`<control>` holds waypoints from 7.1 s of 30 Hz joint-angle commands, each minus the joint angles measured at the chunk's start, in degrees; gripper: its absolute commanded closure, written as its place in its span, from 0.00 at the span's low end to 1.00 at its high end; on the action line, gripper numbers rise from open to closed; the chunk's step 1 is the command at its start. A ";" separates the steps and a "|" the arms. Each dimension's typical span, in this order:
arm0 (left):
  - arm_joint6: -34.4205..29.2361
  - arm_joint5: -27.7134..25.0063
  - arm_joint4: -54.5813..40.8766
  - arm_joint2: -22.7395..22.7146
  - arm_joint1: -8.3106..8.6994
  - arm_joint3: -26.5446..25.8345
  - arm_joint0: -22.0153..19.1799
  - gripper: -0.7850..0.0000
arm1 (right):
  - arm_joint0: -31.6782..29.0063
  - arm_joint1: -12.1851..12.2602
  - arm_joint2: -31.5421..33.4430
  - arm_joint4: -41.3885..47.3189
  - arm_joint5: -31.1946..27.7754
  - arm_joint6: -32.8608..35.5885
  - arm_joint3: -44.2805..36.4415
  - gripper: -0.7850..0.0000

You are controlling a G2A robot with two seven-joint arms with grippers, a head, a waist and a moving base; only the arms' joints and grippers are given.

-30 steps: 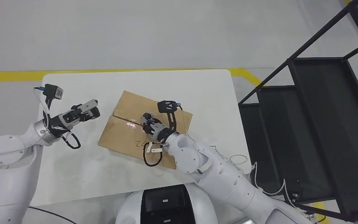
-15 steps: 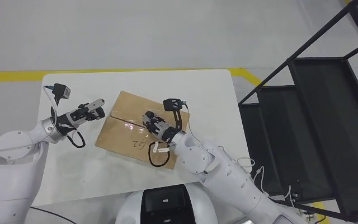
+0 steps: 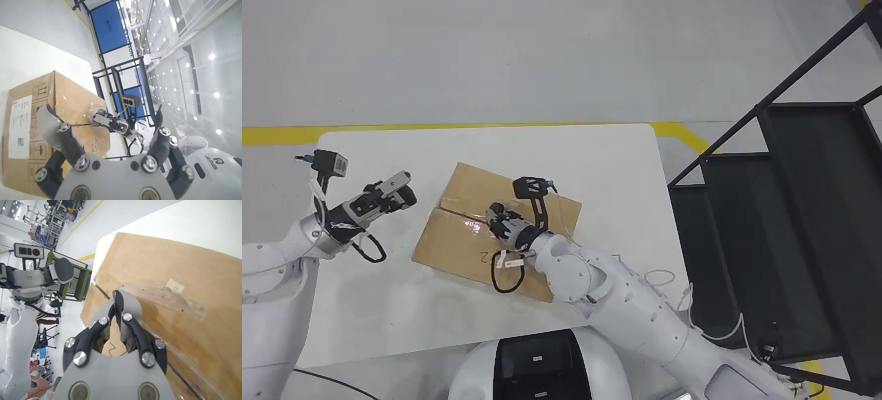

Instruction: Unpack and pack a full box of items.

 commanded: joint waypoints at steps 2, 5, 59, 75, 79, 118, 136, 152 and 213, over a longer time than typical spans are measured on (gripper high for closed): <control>-0.01 -0.02 -0.31 -1.24 0.15 -1.01 1.43 0.00 | 0.51 -0.50 -0.47 -0.15 0.51 -0.58 1.18 1.00; 0.25 0.06 -0.23 -1.25 0.15 -1.79 2.13 0.00 | 0.76 -0.84 -0.57 -0.22 0.61 -0.89 1.95 1.00; 1.09 0.94 -3.15 -6.45 0.74 -1.22 3.81 0.00 | -14.98 3.91 16.91 1.62 -17.66 27.32 -22.45 0.00; 2.19 7.32 0.51 5.64 -0.79 17.47 -8.58 0.00 | -25.40 7.19 28.41 10.33 -28.04 36.38 -33.33 0.00; 0.82 6.86 0.22 8.45 -1.38 21.60 -10.68 0.00 | -27.73 7.95 32.54 13.90 -29.57 37.89 -34.57 0.00; -11.70 0.59 -2.31 28.90 -7.89 34.70 -26.93 0.00 | -27.64 11.81 39.06 19.59 -22.65 47.17 -26.02 0.00; -15.39 -5.30 -6.94 16.82 -4.16 23.95 -17.57 0.00 | -24.24 11.09 31.03 22.67 -18.79 38.84 -19.20 0.00; -15.39 -5.30 -6.94 16.82 -4.16 23.95 -17.57 0.00 | -22.63 10.91 28.60 29.10 -16.78 37.99 -15.96 0.00; -15.39 -5.30 -6.94 16.82 -4.16 23.95 -17.57 0.00 | 0.51 4.31 5.63 23.78 -6.31 12.32 -4.25 0.00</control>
